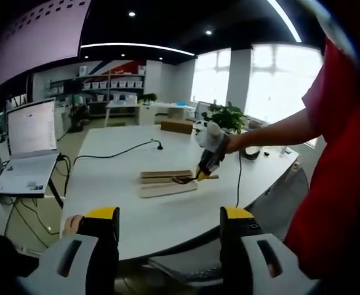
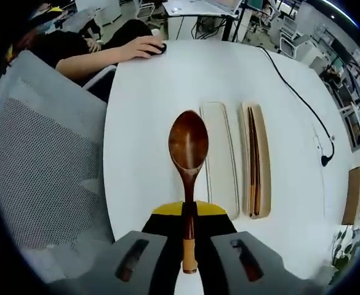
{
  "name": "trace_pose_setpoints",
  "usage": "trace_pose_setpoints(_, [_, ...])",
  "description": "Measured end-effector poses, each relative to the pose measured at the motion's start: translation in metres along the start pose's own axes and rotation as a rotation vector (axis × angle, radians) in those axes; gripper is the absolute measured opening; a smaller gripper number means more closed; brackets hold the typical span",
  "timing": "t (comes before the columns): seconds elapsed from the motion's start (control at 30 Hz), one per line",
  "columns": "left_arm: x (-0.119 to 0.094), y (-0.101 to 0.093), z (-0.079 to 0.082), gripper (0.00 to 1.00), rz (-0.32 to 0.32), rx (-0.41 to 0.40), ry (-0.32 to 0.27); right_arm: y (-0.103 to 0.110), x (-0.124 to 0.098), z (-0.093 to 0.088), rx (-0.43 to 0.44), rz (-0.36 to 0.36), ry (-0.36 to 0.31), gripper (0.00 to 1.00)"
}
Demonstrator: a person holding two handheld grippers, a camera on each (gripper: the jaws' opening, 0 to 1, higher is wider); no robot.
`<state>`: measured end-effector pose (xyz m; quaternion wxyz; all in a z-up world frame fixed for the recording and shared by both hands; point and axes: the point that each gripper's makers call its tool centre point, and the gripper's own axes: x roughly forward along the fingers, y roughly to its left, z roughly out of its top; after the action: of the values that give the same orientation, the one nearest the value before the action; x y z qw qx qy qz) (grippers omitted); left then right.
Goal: Arrange the utensils inside the cutlery case until each visible utensil rests in its matching compartment.
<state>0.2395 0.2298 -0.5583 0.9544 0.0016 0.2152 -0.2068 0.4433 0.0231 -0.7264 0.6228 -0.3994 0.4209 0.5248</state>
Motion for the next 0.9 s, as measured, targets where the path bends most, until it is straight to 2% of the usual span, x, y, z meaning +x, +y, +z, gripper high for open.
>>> trace_pose_setpoints(0.27, [0.002,0.0,0.001,0.68,-0.005,0.001,0.002,-0.001,-0.015,0.008,-0.032,0.018,-0.008,0.01])
trace_pose_setpoints(0.67, [0.005,0.002,0.007,0.68,-0.013,0.011,-0.003,-0.025,-0.033,0.014,-0.078,-0.017,0.009,0.01])
trace_pose_setpoints(0.9, [0.006,0.003,0.004,0.68,-0.008,0.007,0.005,-0.041,-0.042,0.019,-0.07,-0.023,0.003,0.01])
